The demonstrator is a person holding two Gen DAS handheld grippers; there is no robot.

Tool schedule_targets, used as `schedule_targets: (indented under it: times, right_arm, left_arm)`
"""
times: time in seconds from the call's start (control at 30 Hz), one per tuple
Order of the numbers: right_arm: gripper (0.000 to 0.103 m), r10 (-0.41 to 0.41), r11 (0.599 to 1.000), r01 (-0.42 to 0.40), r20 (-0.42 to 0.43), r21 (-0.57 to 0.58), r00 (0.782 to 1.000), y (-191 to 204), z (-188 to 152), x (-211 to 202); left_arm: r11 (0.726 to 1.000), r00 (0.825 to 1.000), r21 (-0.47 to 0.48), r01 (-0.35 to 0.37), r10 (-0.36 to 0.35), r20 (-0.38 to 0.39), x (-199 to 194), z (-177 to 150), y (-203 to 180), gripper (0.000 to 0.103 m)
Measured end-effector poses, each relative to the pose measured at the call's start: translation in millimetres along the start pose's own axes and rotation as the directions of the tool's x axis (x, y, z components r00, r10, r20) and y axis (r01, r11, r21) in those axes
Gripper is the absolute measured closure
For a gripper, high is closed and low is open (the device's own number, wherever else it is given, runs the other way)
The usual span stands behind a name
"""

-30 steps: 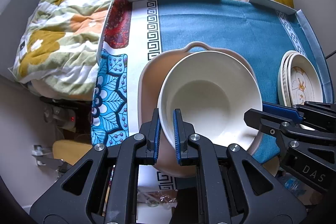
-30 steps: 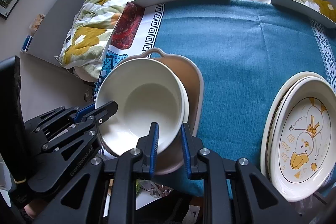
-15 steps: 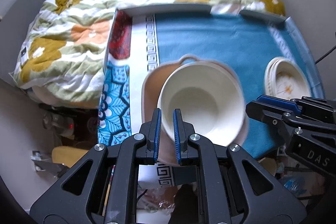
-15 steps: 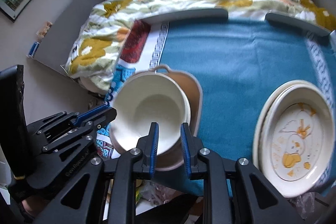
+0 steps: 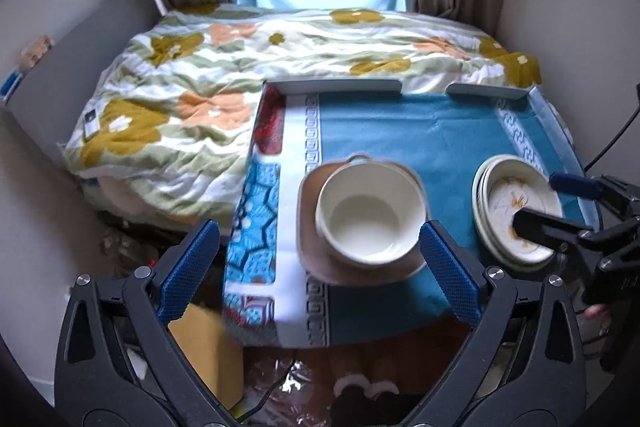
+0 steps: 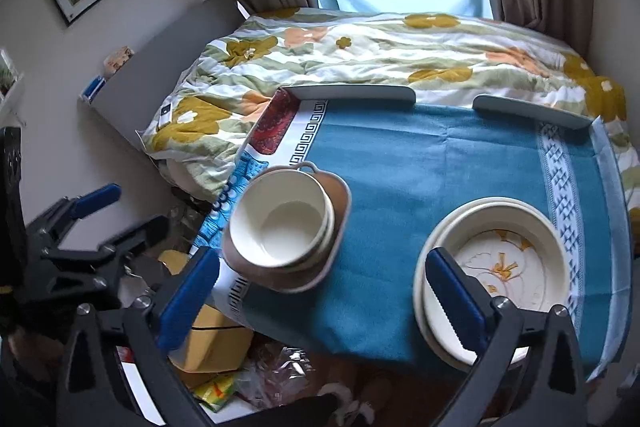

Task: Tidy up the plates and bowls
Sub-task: 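Grasp the rim of the mauve dish holding the bowls with the left tool, then carry the mauve dish with bowls and lower it onto the plate stack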

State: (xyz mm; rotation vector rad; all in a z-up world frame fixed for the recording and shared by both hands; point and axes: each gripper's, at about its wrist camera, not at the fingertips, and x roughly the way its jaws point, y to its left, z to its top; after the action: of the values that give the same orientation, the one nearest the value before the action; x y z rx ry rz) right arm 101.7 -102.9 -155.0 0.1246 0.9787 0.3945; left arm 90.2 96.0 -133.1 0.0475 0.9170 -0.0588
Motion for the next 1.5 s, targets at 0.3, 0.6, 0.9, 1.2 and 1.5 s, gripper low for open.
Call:
schedule_targets:
  times: [0.3,0.6,0.9,1.2,1.5]
  right_arm:
    - [0.000,-0.099,0.995,0.098,-0.180,-0.017,0.979,-9,-11,45]
    - [0.024,-0.198,0.978,0.206,-0.392,-0.022,0.898,-12,-4,126]
    - [0.049,-0.179,0.983,0.181,-0.476,-0.042,0.861,-9,-7,157]
    - [0.070,-0.131,0.991,0.121,-0.426,-0.052,0.895,-14,-13,173]
    - [0.090,-0.106,0.992,0.068,-0.380,-0.110,0.919,1,-25,178]
  left_arm:
    - [0.999,0.985,0.037,0.014,-0.008,-0.172,63,-21,34,0.003]
    - [0.987,0.942,0.127,0.102,-0.055,-0.331,140,-20,45,0.011]
    - [0.969,0.910,0.164,0.185,-0.106,-0.402,178,-15,43,0.035]
    - [0.949,0.888,0.157,0.274,-0.187,-0.420,198,-19,30,0.077]
    - [0.937,0.907,0.205,0.282,-0.190,-0.377,200,-26,17,0.094]
